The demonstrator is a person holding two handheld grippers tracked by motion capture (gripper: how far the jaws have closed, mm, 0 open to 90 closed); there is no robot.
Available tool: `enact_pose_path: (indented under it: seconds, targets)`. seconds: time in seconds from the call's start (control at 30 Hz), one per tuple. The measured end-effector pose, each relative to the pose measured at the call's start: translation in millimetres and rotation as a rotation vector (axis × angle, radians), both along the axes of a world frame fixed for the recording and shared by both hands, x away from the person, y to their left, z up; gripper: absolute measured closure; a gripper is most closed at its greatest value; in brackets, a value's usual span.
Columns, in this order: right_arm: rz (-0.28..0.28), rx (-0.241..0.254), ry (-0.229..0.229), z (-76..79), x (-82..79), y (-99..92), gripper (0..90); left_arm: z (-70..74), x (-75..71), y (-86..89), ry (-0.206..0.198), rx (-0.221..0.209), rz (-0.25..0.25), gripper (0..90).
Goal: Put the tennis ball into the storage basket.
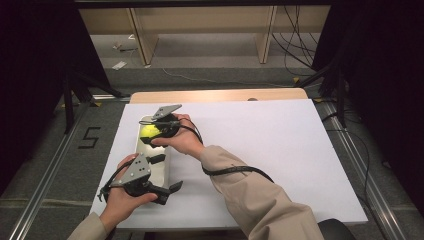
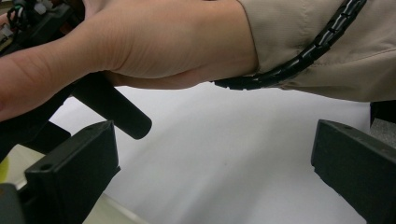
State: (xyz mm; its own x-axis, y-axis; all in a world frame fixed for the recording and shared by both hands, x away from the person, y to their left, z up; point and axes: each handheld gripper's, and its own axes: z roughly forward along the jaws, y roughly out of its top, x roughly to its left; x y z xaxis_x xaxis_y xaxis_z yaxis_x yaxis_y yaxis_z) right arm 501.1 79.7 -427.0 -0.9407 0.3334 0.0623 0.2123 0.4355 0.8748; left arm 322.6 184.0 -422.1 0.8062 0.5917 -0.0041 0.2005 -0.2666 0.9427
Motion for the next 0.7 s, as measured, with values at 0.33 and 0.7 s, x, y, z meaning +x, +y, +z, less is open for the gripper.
enact_pose_path:
  seconds: [0.33, 0.7]
  targets:
    - [0.004, -0.005, 0.002, -2.0, -0.4, 1.1, 27.2, 0.1, 0.0, 0.0, 0.0, 0.0, 0.0, 0.4]
    - [0.008, -0.01, 0.007, -4.0, -0.9, 1.8, 27.1, 0.0, 0.0, 0.0, 0.0, -0.001, -0.001, 0.4]
